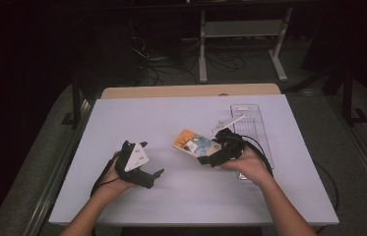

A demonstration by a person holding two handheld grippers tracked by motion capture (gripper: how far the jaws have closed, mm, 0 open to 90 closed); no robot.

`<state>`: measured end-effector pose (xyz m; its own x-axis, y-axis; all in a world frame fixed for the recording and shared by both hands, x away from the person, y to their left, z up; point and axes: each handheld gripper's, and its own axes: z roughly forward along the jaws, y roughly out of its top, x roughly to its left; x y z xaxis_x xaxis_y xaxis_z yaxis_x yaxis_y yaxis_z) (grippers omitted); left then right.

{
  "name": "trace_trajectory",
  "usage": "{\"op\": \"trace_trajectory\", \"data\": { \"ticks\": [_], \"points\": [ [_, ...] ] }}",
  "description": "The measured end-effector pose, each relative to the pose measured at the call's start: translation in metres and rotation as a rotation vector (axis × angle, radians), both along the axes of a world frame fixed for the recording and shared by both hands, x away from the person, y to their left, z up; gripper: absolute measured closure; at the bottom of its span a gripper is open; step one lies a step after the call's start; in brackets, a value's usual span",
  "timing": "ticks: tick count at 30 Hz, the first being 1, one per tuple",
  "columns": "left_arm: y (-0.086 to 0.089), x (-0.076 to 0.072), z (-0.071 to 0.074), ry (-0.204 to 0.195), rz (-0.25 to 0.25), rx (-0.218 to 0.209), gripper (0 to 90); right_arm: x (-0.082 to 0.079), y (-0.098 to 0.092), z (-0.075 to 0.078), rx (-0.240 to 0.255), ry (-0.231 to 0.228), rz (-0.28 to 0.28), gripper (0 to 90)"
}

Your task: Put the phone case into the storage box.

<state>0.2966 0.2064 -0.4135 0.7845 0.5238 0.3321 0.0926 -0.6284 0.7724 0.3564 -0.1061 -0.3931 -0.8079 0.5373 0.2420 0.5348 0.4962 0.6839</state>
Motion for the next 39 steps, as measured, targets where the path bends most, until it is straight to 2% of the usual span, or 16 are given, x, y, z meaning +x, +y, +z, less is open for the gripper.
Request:
{"op": "trace_trajectory", "data": {
  "ticks": [1,11,12,13,16,17,19,20,22,24,28,36,37,39],
  "points": [
    [-0.001,0.0,0.0,-0.015,-0.002,0.018,0.0,0.0,0.0,0.0,0.0,0.002,-0.001,10.7],
    [-0.005,-0.004,-0.003,-0.08,-0.01,0.078,0.0,0.0,0.001,-0.001,-0.005,0.007,-0.003,10.7],
    [-0.007,-0.005,-0.004,-0.087,-0.006,0.062,0.0,0.0,0.001,-0.001,-0.008,0.008,-0.003,10.7],
    [-0.007,-0.005,-0.003,-0.097,-0.013,0.09,0.0,0.0,0.001,-0.001,-0.008,0.008,-0.003,10.7],
    [-0.009,-0.007,-0.005,-0.12,-0.018,0.11,0.0,0.0,0.001,-0.001,-0.011,0.011,-0.002,10.7],
    [-0.01,-0.008,-0.006,-0.128,-0.018,0.104,0.0,0.0,0.002,-0.001,-0.009,0.014,-0.004,10.7],
    [-0.01,-0.008,-0.006,-0.147,-0.021,0.136,0.0,0.0,0.001,-0.001,-0.011,0.011,-0.002,10.7],
    [-0.011,-0.009,-0.007,-0.159,-0.018,0.124,0.0,0.001,0.001,-0.002,-0.012,0.008,0.001,10.7],
    [-0.012,-0.01,-0.008,-0.183,-0.021,0.149,0.0,0.001,0.001,-0.002,-0.013,0.008,0.001,10.7],
    [-0.014,-0.011,-0.009,-0.201,-0.017,0.152,0.0,0.001,0.001,-0.002,-0.013,0.01,0.0,10.7],
    [-0.015,-0.012,-0.009,-0.244,-0.018,0.184,0.0,0.001,0.001,-0.002,-0.022,0.005,-0.002,10.7],
    [-0.016,-0.014,-0.01,-0.294,-0.015,0.225,0.0,0.001,0.002,-0.002,-0.022,0.013,-0.005,10.7],
    [-0.017,-0.014,-0.011,-0.306,-0.014,0.221,0.0,0.001,0.002,-0.002,-0.028,0.003,-0.001,10.7],
    [-0.017,-0.015,-0.011,-0.324,-0.017,0.239,0.0,0.001,0.002,-0.002,-0.025,0.007,0.002,10.8]
  ]
}}
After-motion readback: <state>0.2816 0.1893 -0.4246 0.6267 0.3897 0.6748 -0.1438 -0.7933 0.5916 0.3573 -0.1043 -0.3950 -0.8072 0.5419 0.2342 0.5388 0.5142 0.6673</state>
